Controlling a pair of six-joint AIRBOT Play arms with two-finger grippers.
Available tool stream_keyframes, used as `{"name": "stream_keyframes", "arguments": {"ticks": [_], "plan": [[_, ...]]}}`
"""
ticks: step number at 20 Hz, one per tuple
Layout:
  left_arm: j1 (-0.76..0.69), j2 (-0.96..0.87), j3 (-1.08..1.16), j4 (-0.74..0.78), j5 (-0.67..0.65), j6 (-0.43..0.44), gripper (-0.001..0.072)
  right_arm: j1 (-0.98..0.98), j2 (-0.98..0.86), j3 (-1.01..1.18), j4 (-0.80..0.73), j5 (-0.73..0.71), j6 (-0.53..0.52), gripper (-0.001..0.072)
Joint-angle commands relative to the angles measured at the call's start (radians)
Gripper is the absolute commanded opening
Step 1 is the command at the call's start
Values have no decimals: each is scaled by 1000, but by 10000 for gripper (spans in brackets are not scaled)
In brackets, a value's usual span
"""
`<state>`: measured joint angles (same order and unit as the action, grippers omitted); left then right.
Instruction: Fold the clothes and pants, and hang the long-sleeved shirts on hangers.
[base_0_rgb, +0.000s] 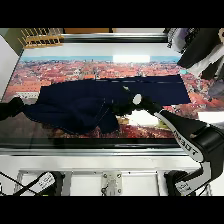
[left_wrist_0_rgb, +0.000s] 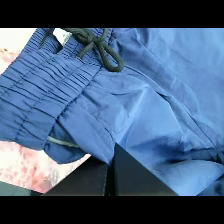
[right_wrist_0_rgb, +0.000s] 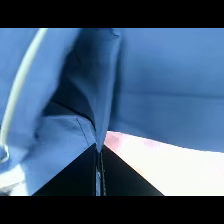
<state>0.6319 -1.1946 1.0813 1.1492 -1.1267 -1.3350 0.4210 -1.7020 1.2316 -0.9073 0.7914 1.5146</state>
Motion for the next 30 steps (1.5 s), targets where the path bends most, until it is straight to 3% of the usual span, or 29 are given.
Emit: {"name": "stream_keyframes", "arguments": {"ticks": [1,4,6,12,16,19,23,24,26,30], "plan": [[-1,0,35,2,-1,0,11,-122,116,56,-264,230,-3,6],[-1,0,125,-1,-29,-9,10,-293,281,158,-523,524,-30,5],[-8,0,190,-14,-41,-17,11,-407,371,211,-550,610,-34,5],[-153,-93,381,-23,-33,-17,11,-565,465,233,-550,510,12,5],[-204,-209,482,-13,-27,-51,10,-565,465,227,-697,434,21,4],[-182,-185,351,11,23,-75,10,-565,512,116,-808,378,44,4],[-117,-106,95,11,58,-63,11,-563,594,-158,-805,335,98,12],[-101,-92,45,11,48,-55,11,-565,604,-204,-805,350,117,102],[-84,-71,-33,10,41,-40,11,-565,607,-235,-801,400,133,711],[-84,-49,-135,10,41,-39,11,-565,644,-237,-801,460,267,717]]}}
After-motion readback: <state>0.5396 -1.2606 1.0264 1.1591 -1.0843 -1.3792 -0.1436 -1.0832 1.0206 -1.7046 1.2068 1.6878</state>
